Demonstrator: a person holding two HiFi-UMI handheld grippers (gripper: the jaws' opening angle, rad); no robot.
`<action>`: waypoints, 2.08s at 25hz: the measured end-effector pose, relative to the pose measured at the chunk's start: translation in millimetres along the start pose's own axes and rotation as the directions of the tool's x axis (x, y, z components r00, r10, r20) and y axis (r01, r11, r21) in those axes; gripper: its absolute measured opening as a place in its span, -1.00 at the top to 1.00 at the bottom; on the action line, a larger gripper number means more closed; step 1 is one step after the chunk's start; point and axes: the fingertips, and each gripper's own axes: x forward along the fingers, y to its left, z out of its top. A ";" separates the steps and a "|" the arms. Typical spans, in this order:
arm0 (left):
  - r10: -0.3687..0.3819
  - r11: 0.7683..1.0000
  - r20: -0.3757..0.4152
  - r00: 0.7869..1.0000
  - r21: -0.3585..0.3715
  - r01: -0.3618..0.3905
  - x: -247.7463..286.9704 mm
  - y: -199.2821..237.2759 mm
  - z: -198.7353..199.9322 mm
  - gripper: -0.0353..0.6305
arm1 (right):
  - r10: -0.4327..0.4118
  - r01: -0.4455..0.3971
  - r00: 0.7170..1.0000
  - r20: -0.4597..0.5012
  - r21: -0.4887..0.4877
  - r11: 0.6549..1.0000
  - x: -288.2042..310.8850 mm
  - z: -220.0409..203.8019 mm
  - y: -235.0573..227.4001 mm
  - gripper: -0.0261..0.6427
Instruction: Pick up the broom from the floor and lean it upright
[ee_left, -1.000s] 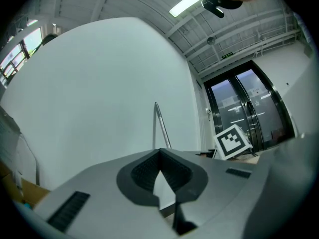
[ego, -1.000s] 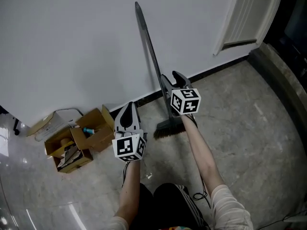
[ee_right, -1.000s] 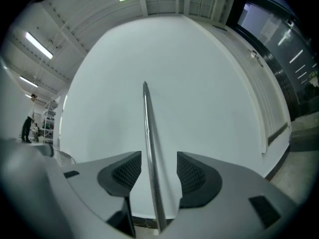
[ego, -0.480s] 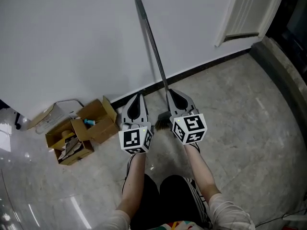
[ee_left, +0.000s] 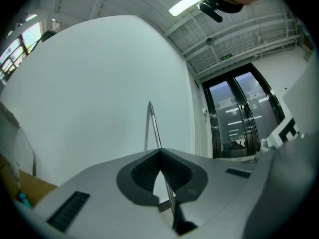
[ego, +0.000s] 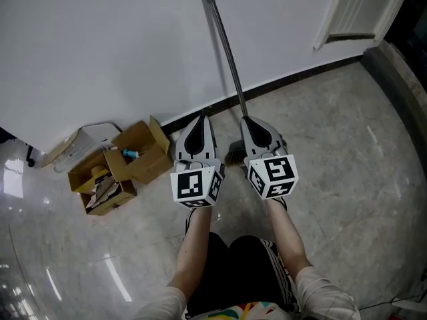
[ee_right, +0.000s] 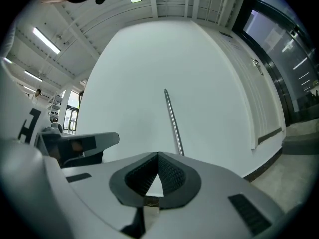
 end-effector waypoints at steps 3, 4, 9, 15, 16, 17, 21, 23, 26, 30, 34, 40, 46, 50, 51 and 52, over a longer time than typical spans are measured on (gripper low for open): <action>0.000 1.000 -0.012 1.000 -0.025 -0.001 -0.7 4.6 4.4 0.76 | 0.009 -0.009 1.000 0.009 -0.012 1.000 2.1 11.4 1.2 0.89; -0.001 1.000 -0.023 1.000 -0.024 0.000 -2.6 5.4 6.4 0.76 | 0.018 -0.018 1.000 -0.002 -0.032 0.999 0.7 17.9 2.3 0.89; 0.046 0.997 -0.082 0.996 0.066 -0.040 -6.7 10.0 76.4 0.76 | 0.023 -0.042 0.991 -0.135 -0.140 0.989 -25.5 91.0 1.3 0.89; 0.110 0.992 -0.143 0.984 0.070 -0.101 -2.0 -8.8 238.5 0.76 | -0.014 -0.004 0.970 -0.242 -0.073 0.997 -60.7 244.3 20.3 0.89; 0.115 0.992 -0.151 0.982 0.071 -0.105 -1.6 -16.3 272.5 0.76 | -0.009 -0.007 0.967 -0.255 -0.062 0.998 -65.9 278.2 27.3 0.89; 0.119 0.991 -0.156 0.981 0.072 -0.109 -0.5 -24.5 309.0 0.76 | -0.004 -0.011 0.965 -0.263 -0.053 0.999 -70.8 315.0 34.3 0.89; 0.122 0.992 -0.188 0.975 0.047 -0.115 3.3 -59.8 460.5 0.76 | 0.013 -0.020 0.959 -0.284 -0.020 1.000 -92.5 470.8 64.6 0.89; 0.099 0.995 -0.216 0.971 0.039 -0.092 -6.3 -84.5 525.8 0.76 | 0.015 -0.023 0.955 -0.295 -0.024 0.999 -114.2 539.7 82.9 0.89; 0.052 0.998 -0.211 0.976 0.046 -0.043 -25.0 -128.3 605.5 0.76 | 0.031 -0.043 0.963 -0.268 -0.038 0.998 -154.7 619.0 103.6 0.89; 0.013 0.998 -0.168 0.986 0.069 -0.001 -54.4 -169.6 650.7 0.76 | 0.059 -0.077 0.974 -0.219 -0.071 0.995 -205.3 655.7 115.4 0.89; 0.017 0.997 -0.158 0.987 0.077 -0.005 -84.6 -178.9 651.2 0.76 | 0.052 -0.061 0.977 -0.205 -0.040 0.997 -235.1 648.2 117.5 0.89; 0.024 0.996 -0.176 0.984 0.087 -0.008 -106.2 -185.2 640.9 0.76 | 0.045 -0.051 0.977 -0.209 -0.022 0.998 -259.4 642.0 121.2 0.89; 0.004 0.995 -0.158 0.987 0.100 0.012 -100.6 -191.1 647.7 0.76 | 0.042 -0.049 0.977 -0.208 -0.030 0.998 -259.9 642.8 118.7 0.89; 0.007 0.995 -0.162 0.987 0.095 0.008 -97.6 -187.7 647.1 0.76 | 0.040 -0.048 0.977 -0.209 -0.032 0.998 -256.4 642.9 116.5 0.89; 0.010 0.996 -0.164 0.986 0.093 0.005 -97.2 -186.1 645.9 0.76 | 0.040 -0.048 0.977 -0.211 -0.033 0.998 -255.5 641.8 116.1 0.89; 0.015 0.996 -0.166 0.986 0.091 0.000 -97.3 -184.5 644.9 0.76 | 0.038 -0.047 0.976 -0.213 -0.034 0.998 -255.1 640.7 115.8 0.89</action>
